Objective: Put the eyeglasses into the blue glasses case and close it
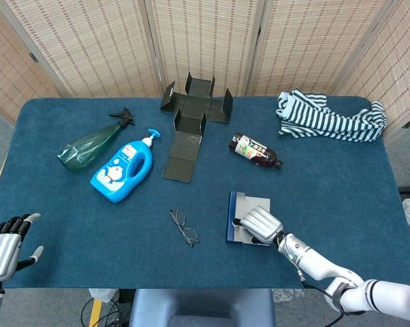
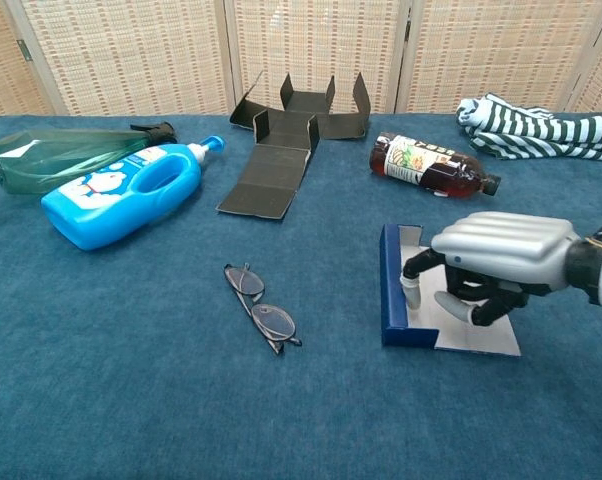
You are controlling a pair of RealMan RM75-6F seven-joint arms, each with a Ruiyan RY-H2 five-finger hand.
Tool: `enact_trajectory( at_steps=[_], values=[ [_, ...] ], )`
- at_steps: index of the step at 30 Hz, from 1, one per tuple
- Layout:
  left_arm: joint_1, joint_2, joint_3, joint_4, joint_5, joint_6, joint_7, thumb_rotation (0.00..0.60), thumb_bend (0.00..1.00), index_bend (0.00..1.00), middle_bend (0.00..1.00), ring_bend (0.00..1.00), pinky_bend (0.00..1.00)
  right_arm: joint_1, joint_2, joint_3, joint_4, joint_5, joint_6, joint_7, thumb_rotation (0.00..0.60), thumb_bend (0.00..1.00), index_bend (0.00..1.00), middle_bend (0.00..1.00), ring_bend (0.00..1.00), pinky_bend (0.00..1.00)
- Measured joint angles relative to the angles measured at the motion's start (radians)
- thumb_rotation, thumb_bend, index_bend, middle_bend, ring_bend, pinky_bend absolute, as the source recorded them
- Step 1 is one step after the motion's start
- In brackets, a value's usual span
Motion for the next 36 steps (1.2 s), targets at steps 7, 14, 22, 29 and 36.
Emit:
enact_trajectory(
  at_steps=[7, 14, 22, 29, 36],
  values=[
    [-0.003, 0.001, 0.001, 0.002, -0.005, -0.011, -0.001, 0.6, 0.3, 0.23, 0.26, 0.23, 0.3, 0.05, -0.04, 0.07, 0.047, 0.057, -0.032, -0.055, 0.6, 0.64, 0.24, 0.99, 1.0, 0.89],
    [0.002, 0.004, 0.001, 0.002, -0.015, -0.009, -0.001, 0.6, 0.3, 0.23, 0.26, 0.23, 0.3, 0.066, 0.023, 0.086, -0.013, 0.029, 0.009, -0.058, 0.6, 0.41, 0.24, 0.99, 1.0, 0.89],
    [0.007, 0.007, 0.005, -0.006, -0.01, -0.003, 0.0, 0.6, 0.3, 0.23, 0.26, 0.23, 0.3, 0.081, 0.005, 0.062, 0.017, 0.001, 0.005, -0.08, 0.6, 0.04, 0.28, 0.99, 1.0, 0.9],
    [0.013, 0.016, 0.007, -0.01, -0.01, 0.005, 0.0, 0.6, 0.3, 0.23, 0.26, 0.23, 0.3, 0.103, -0.06, 0.053, 0.095, -0.007, -0.012, -0.111, 0.6, 0.12, 0.33, 1.0, 1.0, 0.9],
    [0.016, 0.017, 0.006, -0.011, -0.009, 0.008, -0.001, 0.6, 0.3, 0.23, 0.26, 0.23, 0.3, 0.155, -0.13, 0.083, 0.174, 0.044, -0.087, -0.131, 0.6, 0.25, 0.44, 1.0, 1.0, 0.9]
  ],
)
